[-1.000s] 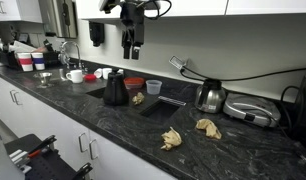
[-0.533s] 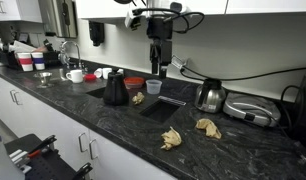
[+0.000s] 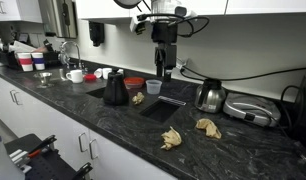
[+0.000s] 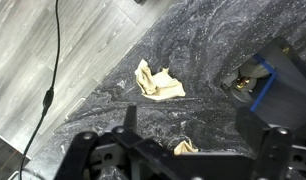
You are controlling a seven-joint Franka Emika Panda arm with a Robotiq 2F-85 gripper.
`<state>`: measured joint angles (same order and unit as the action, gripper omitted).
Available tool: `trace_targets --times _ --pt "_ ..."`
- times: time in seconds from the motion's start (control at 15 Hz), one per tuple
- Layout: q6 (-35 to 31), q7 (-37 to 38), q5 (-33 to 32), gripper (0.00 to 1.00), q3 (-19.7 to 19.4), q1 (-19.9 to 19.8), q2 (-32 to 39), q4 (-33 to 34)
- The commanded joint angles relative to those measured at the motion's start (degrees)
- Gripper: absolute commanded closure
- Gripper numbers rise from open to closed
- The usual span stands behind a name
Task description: Take a pice of paper and throw it down the left shoot
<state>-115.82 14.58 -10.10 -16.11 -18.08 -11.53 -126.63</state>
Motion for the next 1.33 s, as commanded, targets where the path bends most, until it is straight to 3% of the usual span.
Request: trace_targets --times 0.0,0.6,1.2,1.27 --pt "0.1 -0.1 0.1 0.00 0.2 -0.2 0.1 0.1" --pt "-1.5 -0.2 -1.2 0.00 -0.6 -0.6 6.1 1.8" --pt "-4.4 -5.9 -0.5 0.00 -7.0 -4.3 21.1 10.7" --pt "-4.6 -4.4 -1.1 0.00 -6.7 -3.6 18.3 8.0"
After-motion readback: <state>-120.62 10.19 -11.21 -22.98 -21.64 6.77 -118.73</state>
